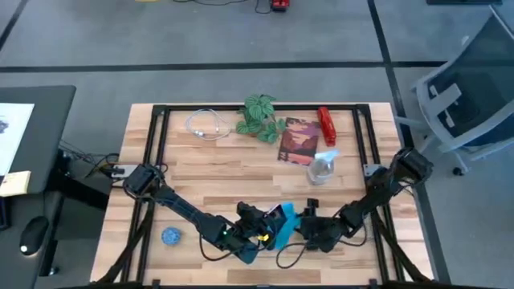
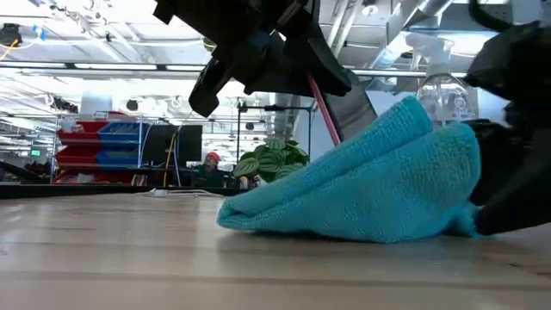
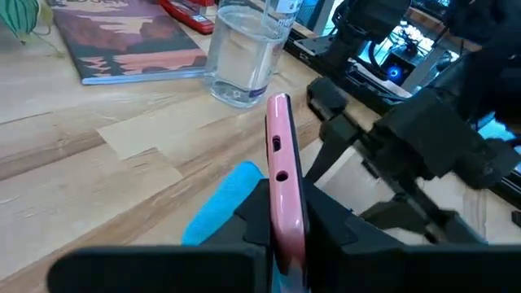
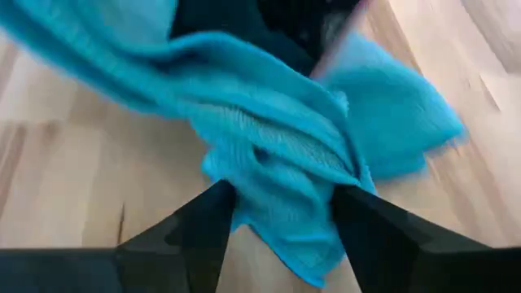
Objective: Apply microfiber cloth
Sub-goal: Wipe the front of the pink cellphone with the blue microfiber cloth
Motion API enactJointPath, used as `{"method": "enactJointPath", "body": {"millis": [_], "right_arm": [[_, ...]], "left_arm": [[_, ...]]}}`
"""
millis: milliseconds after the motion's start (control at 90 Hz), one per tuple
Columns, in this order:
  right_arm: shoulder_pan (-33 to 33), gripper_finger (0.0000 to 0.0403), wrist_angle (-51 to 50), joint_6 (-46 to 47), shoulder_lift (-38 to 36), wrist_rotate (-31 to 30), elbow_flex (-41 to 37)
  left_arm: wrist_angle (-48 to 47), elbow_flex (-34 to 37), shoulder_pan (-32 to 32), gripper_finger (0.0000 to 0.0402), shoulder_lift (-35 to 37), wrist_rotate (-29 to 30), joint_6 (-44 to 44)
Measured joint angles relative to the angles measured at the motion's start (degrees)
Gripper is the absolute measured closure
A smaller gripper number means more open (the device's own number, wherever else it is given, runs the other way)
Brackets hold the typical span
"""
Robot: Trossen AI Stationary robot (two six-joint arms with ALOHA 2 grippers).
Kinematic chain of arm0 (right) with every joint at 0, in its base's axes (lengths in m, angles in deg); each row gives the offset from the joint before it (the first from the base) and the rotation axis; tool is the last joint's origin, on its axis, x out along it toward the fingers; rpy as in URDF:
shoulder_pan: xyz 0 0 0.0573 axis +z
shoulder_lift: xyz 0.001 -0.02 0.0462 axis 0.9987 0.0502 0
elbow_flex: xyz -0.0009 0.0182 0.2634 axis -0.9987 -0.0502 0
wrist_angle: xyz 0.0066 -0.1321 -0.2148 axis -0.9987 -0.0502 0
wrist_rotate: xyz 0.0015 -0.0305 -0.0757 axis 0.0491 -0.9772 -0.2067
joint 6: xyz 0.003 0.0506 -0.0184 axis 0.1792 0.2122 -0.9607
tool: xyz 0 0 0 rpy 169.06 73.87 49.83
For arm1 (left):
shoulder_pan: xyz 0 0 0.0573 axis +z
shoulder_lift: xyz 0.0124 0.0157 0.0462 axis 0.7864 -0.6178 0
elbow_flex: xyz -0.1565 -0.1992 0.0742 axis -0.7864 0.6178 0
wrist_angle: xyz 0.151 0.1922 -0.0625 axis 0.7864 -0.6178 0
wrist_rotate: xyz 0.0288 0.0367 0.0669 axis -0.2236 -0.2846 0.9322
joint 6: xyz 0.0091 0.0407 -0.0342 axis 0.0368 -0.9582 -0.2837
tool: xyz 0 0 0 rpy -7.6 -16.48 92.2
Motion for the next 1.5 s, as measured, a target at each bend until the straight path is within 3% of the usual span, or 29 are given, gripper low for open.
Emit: {"method": "enactJointPath", "body": {"millis": [189, 244, 511, 789, 1022, 1311, 1500], "right_arm": [[0.3, 0.0368, 4.1, -9.5, 1.0, -0.5, 1.3], [0.7, 0.0388, 4.0, -12.5, 1.0, -0.6, 2.1], [2.0, 0.0398, 5.6, -19.2, 1.2, -0.5, 4.2], [2.2, 0.0401, 5.6, -14.7, 1.2, -2.2, 8.1], [0.3, 0.0402, 3.6, -18.2, -0.2, -2.7, 8.5], [0.2, 0.0402, -15.7, -11.7, -7.2, -4.5, 8.8], [0.9, 0.0402, -13.2, -11.0, -7.1, 0.8, 8.8]], "left_arm": [[0.0, 0.0, -0.1, 0.0386, 0.0, 0.0, 0.8], [0.0, 0.0, -0.1, 0.0386, 0.0, 0.0, 1.1], [0.1, 0.1, 0.0, 0.0386, -0.2, 2.1, 4.2], [0.8, 0.1, 0.0, 0.0386, -0.3, 2.4, 4.9], [1.9, 0.1, 0.1, 0.0386, -0.3, 3.4, 3.4], [1.7, -1.9, -2.4, 0.0392, -0.7, 13.7, -3.6], [1.4, -2.6, -3.1, 0.0394, -0.8, 17.6, -6.9]]}}
